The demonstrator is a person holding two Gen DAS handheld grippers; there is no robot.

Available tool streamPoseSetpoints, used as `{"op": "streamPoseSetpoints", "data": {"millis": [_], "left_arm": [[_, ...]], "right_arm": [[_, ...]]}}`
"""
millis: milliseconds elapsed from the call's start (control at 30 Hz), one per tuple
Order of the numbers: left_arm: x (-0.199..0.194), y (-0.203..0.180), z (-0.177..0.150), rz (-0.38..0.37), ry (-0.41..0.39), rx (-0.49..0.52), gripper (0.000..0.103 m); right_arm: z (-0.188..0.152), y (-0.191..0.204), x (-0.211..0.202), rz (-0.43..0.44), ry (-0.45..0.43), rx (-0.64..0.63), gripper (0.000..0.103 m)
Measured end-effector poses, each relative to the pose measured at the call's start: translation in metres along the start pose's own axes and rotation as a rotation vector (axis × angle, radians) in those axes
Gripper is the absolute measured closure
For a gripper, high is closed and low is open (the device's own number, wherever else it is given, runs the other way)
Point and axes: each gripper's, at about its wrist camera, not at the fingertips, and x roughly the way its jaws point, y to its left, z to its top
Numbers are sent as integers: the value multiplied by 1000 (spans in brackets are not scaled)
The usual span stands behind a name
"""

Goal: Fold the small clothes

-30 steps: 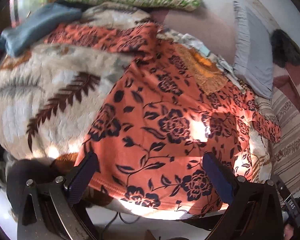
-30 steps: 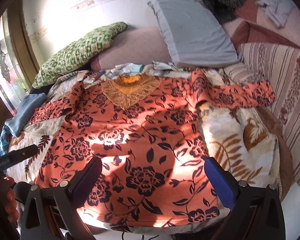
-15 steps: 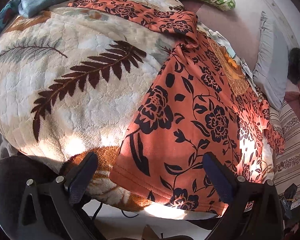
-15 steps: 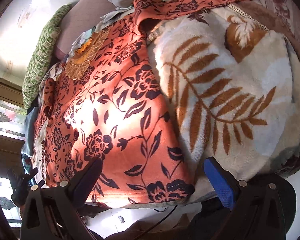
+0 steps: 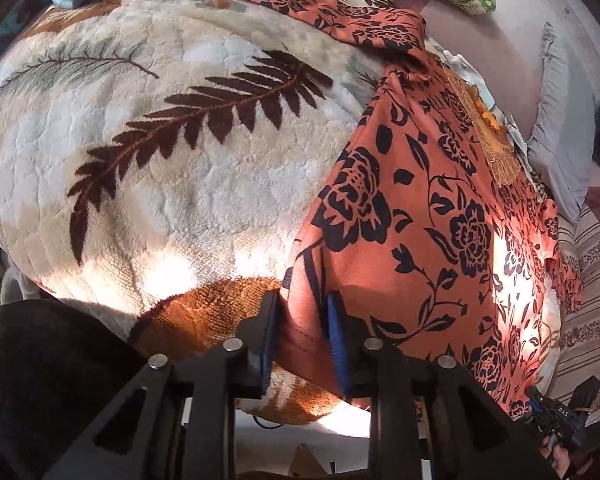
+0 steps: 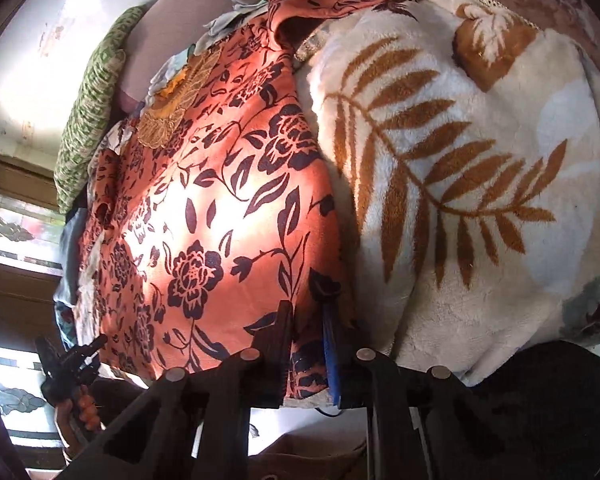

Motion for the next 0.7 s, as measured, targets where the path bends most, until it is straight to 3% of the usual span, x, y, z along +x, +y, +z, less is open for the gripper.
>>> {"op": "streamPoseSetpoints", "data": {"millis": [67,200,233,267,333,433,567,700], "left_arm": [[-1,-1,1,-3,11,8,92],[-2,-9,1,30,17,52,93],[-1,-11,1,45,21,67,93],[0,-14,2,59,27,83,94],[-5,-17,4,64,26,94,96],[-42,-26,2,65,-74,122,97],[-100,-33,-22,-18,-159,127,97],[-90,-26,-50,83,-155,155,97]], "right_arm": [[2,-2,8,-20,23,5,89],[4,0,16,-7,49,5,86],[4,3,15,-17,41,-18,89],[4,5,14,-26,34,-36,99],[5,10,8,-52,23,-77,100],[7,20,-16,-67,-11,-129,100],[6,29,-63,-67,-94,-158,100],[-5,21,-80,-98,-111,-145,100]]}}
